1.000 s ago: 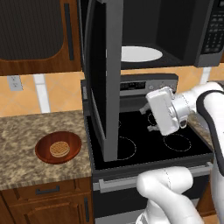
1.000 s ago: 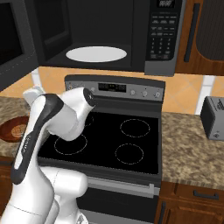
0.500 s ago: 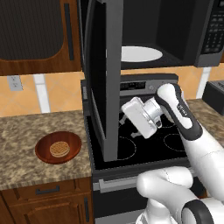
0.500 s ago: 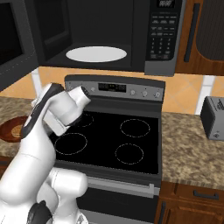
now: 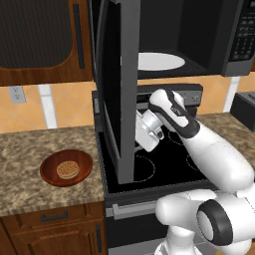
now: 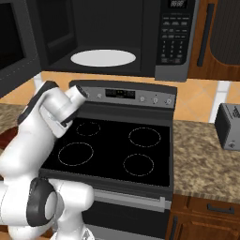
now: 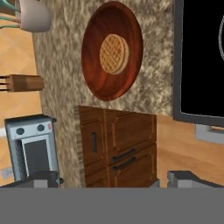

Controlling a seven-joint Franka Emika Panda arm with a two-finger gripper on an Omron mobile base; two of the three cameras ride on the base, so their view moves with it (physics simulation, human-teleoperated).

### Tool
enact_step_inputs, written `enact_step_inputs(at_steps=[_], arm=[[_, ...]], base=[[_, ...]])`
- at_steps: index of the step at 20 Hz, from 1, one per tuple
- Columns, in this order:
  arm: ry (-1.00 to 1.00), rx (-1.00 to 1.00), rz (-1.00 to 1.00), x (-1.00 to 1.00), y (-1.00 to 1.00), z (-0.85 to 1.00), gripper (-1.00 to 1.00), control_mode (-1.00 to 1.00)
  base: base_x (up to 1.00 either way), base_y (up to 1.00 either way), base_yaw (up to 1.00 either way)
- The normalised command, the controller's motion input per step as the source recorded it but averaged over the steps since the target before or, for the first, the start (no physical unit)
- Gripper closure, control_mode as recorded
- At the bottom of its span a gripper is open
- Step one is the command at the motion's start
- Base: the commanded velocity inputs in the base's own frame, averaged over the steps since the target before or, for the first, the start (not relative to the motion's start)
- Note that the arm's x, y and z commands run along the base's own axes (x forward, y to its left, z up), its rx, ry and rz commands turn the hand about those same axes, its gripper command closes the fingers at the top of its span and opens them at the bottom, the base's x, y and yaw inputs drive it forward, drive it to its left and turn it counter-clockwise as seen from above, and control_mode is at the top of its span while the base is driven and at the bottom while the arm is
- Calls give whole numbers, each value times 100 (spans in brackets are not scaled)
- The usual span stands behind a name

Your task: Open the microwave, place the bowl with waffle inside the microwave, then close the microwave door and turn it on.

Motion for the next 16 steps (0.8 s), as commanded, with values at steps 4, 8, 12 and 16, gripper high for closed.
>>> enact_step_inputs(at_steps=[4,8,12,16], arm=[[0,-4,6,60,24,-36,-100,-100],[-5,-12,5,41,31,-74,-100,-100],[-6,-7,4,39,36,-66,-100,-100],[0,-2,3,57,33,-40,-100,-100]], base=[[0,0,0],[0,0,0],[0,0,0],[0,0,0]])
